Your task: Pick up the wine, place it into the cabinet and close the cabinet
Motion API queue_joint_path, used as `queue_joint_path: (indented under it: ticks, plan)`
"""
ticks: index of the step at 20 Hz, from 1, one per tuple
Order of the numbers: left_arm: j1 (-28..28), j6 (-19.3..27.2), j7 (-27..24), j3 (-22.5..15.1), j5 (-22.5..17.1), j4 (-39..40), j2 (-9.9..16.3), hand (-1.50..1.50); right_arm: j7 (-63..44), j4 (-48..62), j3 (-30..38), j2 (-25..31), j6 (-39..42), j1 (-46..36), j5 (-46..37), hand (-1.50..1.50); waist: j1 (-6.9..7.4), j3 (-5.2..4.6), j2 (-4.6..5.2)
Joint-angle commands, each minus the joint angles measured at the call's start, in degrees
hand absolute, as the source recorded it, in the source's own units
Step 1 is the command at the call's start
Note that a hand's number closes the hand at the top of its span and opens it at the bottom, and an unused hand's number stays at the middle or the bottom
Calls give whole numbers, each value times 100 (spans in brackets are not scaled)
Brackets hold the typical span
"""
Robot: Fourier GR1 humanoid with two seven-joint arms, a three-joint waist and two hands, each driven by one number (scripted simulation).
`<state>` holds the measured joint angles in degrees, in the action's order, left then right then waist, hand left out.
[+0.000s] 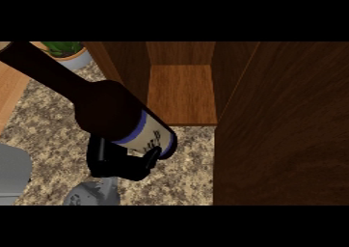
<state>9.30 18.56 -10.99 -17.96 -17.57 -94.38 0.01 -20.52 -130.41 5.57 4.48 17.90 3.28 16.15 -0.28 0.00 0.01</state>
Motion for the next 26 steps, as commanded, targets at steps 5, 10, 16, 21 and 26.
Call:
queue_joint_path:
  ticks: [5,10,16,21,26]
  plan:
    - [1006,344,-222,11,307,1475,-1,150,-111,-110,-91,-89,-172,-100,-130,-150,-5,-1,3]
    - [1189,1244,-605,-912,-60,1801,-1,150,197,57,-243,-216,-45,77,-292,-150,-6,-1,-1]
    - [1853,996,-1158,-451,-972,3102,-1,150,-15,-112,19,28,-13,-64,-41,-150,-42,-2,8]
    - [2028,1599,-1674,-1075,-1508,3517,-1,150,225,197,27,-36,45,-97,-37,-150,-44,-2,8]
    - [2062,1148,-2108,-985,-1723,4250,-1,150,-135,251,177,139,-61,-479,229,-150,-40,-3,14]
